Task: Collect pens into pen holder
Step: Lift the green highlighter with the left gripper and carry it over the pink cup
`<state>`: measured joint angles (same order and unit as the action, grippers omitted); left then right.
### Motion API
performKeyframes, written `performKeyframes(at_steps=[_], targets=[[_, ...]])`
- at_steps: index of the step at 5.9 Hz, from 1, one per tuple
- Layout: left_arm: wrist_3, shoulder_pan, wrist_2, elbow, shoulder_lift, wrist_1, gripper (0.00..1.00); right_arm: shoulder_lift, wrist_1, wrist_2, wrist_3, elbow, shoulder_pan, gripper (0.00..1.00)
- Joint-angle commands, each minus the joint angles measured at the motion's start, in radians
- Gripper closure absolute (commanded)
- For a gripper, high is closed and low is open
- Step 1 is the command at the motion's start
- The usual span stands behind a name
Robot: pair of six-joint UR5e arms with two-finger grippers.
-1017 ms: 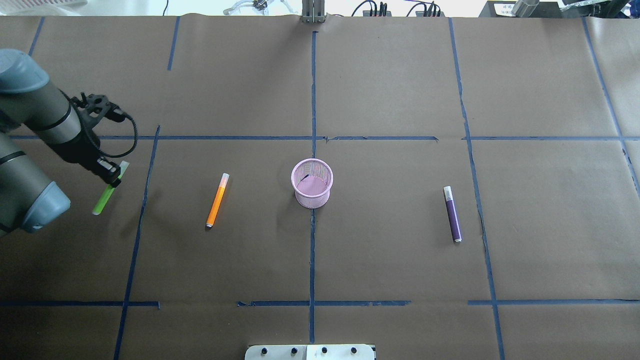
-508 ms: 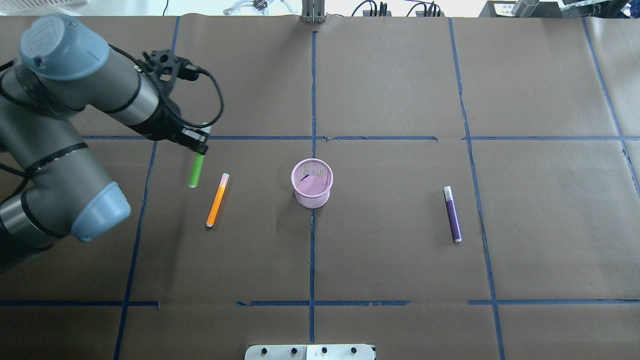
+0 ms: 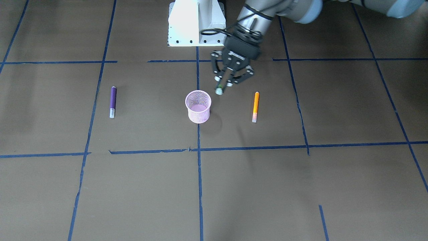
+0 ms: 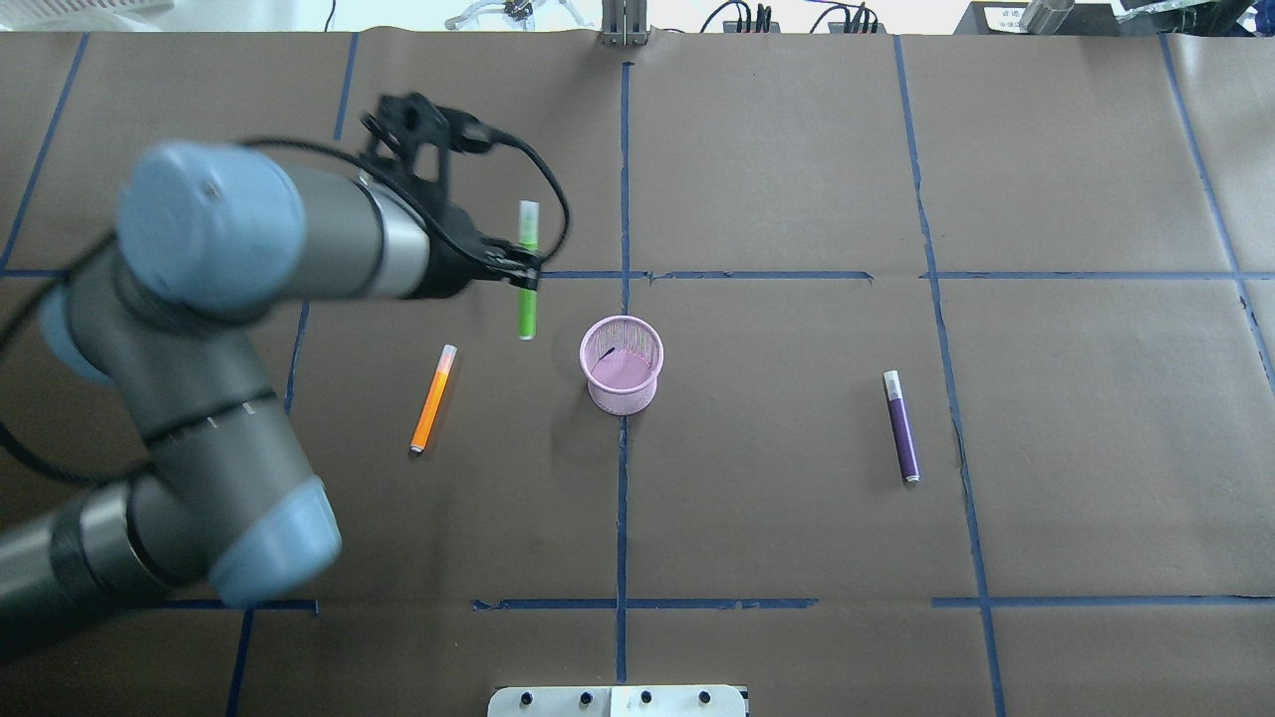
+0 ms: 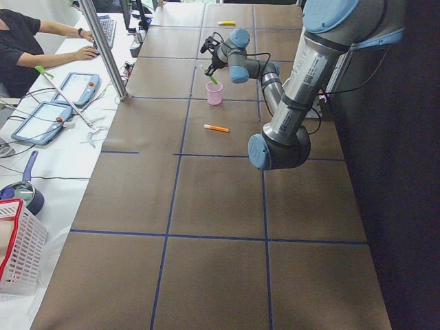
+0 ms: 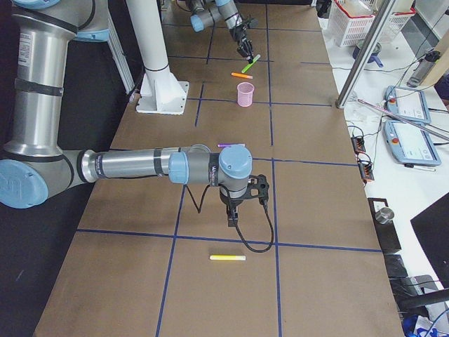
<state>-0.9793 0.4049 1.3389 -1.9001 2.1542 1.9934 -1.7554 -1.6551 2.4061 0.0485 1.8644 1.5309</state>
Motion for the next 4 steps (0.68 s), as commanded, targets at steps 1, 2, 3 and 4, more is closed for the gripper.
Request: performKeyframes(at_steps=[1,2,3,4], targets=[[-0.050,-0.132,-0.266,0.068,0.057,0.030,1.00,0.001,0.000,-0.001,0.002,0.001,0.000,0.00],[-0.042,-0.130,-0.268,0.078,0.059,0.027,1.00,0.001,0.000,-0.001,0.002,0.001,0.000,0.00],[-0.035,-0.109,-0.300,0.084,0.067,0.028,1.00,0.001,0.000,-0.001,0.004,0.001,0.000,0.00],[-0.036,-0.098,-0.319,0.110,0.068,0.031,1.00,0.001,0.000,-0.001,0.002,0.001,0.000,0.00]])
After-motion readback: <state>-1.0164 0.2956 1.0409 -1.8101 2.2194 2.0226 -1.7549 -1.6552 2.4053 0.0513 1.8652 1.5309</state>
